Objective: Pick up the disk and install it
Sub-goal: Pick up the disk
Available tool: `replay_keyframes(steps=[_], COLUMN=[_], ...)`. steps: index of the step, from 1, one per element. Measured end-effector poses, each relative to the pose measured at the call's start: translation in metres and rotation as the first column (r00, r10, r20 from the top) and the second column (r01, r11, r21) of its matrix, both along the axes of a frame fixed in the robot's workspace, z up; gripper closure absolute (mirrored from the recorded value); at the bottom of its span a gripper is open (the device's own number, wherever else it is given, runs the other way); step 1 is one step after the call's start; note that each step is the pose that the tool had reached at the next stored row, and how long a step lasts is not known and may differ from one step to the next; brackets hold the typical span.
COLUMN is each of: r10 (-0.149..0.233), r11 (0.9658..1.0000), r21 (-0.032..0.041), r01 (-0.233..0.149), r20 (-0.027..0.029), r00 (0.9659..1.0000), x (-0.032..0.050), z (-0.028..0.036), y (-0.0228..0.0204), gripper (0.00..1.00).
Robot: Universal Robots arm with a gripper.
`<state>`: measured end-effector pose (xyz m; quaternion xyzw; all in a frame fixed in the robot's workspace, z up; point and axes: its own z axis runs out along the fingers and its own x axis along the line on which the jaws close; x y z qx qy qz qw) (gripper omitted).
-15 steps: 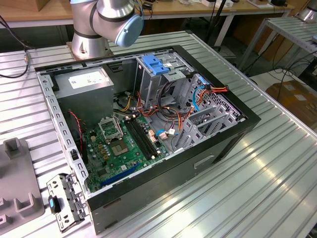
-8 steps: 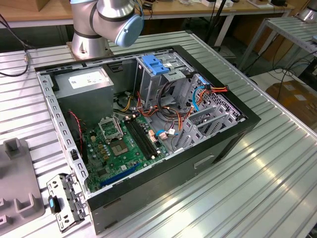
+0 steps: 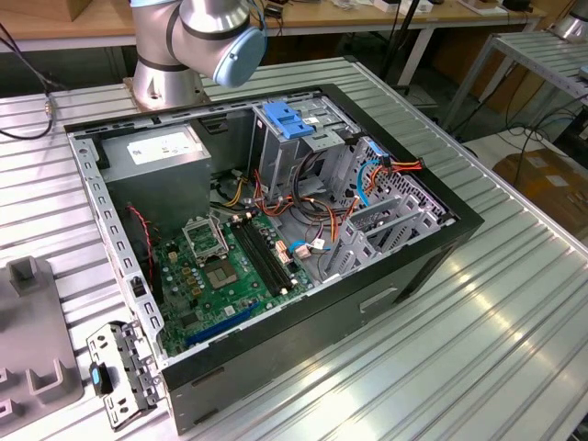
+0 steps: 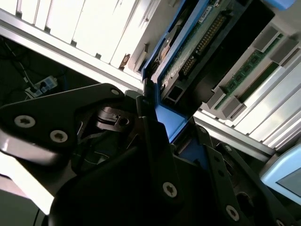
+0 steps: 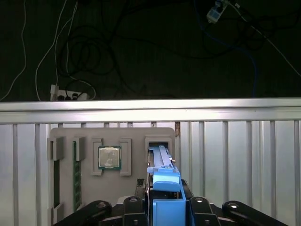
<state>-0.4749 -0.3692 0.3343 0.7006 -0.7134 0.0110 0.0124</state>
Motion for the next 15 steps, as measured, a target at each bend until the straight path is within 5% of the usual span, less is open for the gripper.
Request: replay_keyframes(steps=[8,15], r10=[0.000,0.000], r11=[1.0000,1.0000], r21=[-0.0063,-0.0073], r01=[0.000,0.000], r20=[0.0000,0.0000], r00=[1.0000,1.0000], x=[0.0001,0.0001], z=[0.0115,0.0125], y=[0.0000,0.0000], gripper=[0.63,0.63])
